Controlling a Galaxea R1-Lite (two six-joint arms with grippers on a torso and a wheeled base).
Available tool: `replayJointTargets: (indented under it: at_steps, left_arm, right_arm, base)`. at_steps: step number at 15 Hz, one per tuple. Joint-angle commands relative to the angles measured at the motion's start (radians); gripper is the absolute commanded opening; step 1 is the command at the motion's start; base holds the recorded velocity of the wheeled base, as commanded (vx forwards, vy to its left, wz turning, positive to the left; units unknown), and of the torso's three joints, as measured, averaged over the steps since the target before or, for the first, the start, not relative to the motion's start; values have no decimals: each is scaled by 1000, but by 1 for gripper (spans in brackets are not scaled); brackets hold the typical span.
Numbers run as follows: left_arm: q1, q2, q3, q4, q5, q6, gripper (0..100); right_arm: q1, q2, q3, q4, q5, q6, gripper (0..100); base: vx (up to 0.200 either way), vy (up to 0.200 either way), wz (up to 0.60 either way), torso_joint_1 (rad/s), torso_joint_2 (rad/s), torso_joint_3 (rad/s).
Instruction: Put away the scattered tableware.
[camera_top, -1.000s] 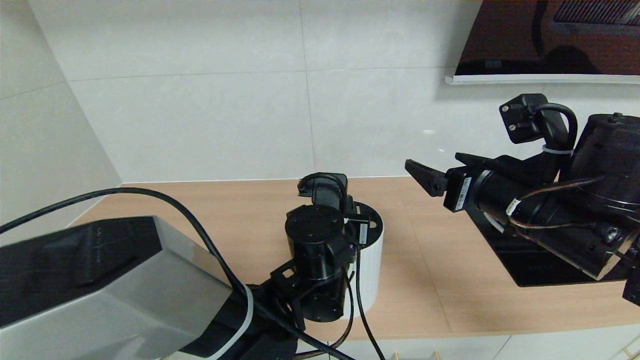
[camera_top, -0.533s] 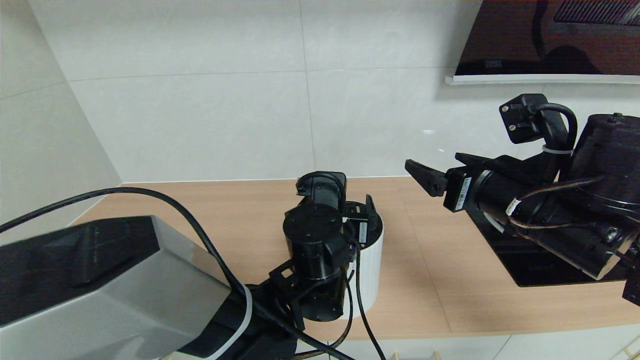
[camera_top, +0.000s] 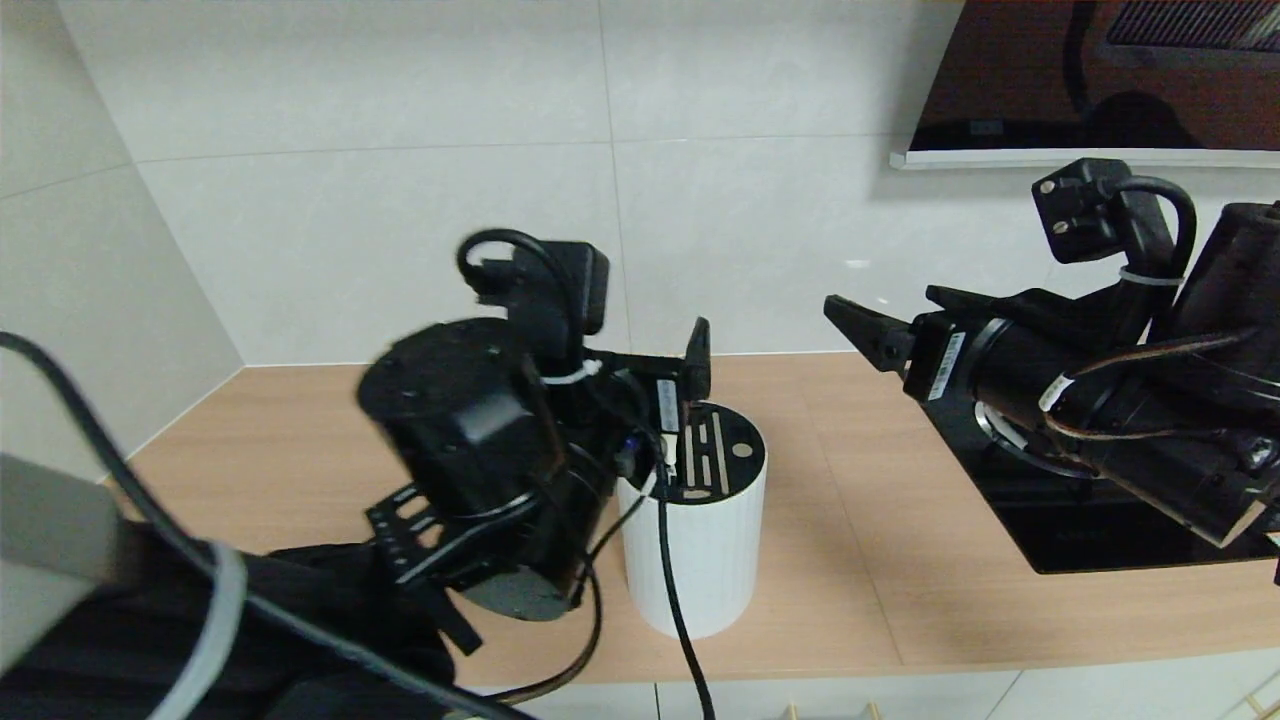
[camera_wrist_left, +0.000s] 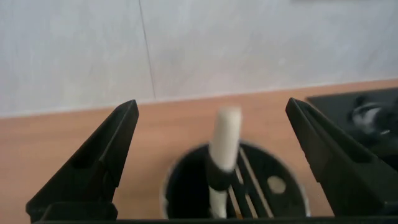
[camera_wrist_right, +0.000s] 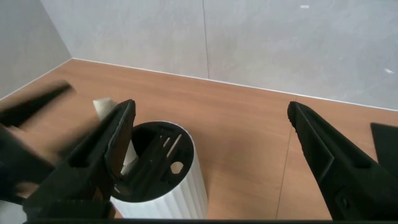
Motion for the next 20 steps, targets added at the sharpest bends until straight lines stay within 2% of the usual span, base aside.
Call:
replayJointTargets:
  at_steps: [1, 3, 5, 6, 7, 8, 10, 12, 13, 14, 16, 17, 19, 20]
  left_arm:
    - [79, -357, 147, 67, -193, 9, 100]
    - [173, -480, 191, 84, -214, 9, 100]
    - [303, -598, 242, 113, -217, 4, 100]
    - [350, -655, 282, 124, -219, 4, 100]
    - [387, -738, 332, 145, -223, 3, 100]
    - [396, -814, 372, 179, -225, 3, 100]
    - [406, -997, 434, 349, -225, 6, 100]
    - [490, -1247, 440, 693, -236, 6, 100]
    - [508, -1299, 432, 770, -243, 6, 100]
    - [587, -1425, 406, 934, -276, 6, 100]
    - [636, -1581, 392, 1080, -355, 6, 100]
    - [654, -1647, 394, 1126, -381, 7, 100]
    - [659, -1729, 398, 1199, -375, 3, 100]
    - [659, -1725, 398, 1192, -331, -7, 100]
  right_arm:
    - [-44, -49, -12, -3, -2, 0, 100]
    - [-95, -120, 5, 0, -6, 0, 100]
    - [-158, -229, 90, -3, 1, 0, 100]
    - [-178, -296, 147, 2, 4, -2, 100]
    - [-205, -385, 219, 2, 4, -8, 100]
    - [-227, -462, 273, 3, 5, -20, 100]
    - [-274, -630, 360, 43, 5, -23, 100]
    - [-293, -897, 391, 259, 5, -23, 100]
    - [-294, -963, 387, 333, 4, -23, 100]
    - [-325, -1118, 353, 537, -7, -25, 100]
    - [-426, -1304, 316, 784, 4, -26, 100]
    - [-440, -1379, 316, 857, 14, -28, 100]
    - [-457, -1445, 328, 930, 21, -23, 100]
    - [-489, -1445, 336, 927, 1, -22, 100]
  base:
    - [0, 0, 0, 0, 0, 0]
    - [0, 0, 0, 0, 0, 0]
    - [0, 0, 0, 0, 0, 0]
    - [0, 0, 0, 0, 0, 0]
    - [0, 0, 0, 0, 0, 0]
    - [0, 0, 0, 0, 0, 0]
    - [0, 0, 0, 0, 0, 0]
    - [0, 0, 0, 0, 0, 0]
    - [0, 0, 0, 0, 0, 0]
    - [0, 0, 0, 0, 0, 0]
    - [0, 0, 0, 0, 0, 0]
    - [0, 0, 0, 0, 0, 0]
    - [0, 0, 0, 0, 0, 0]
    - [0, 0, 0, 0, 0, 0]
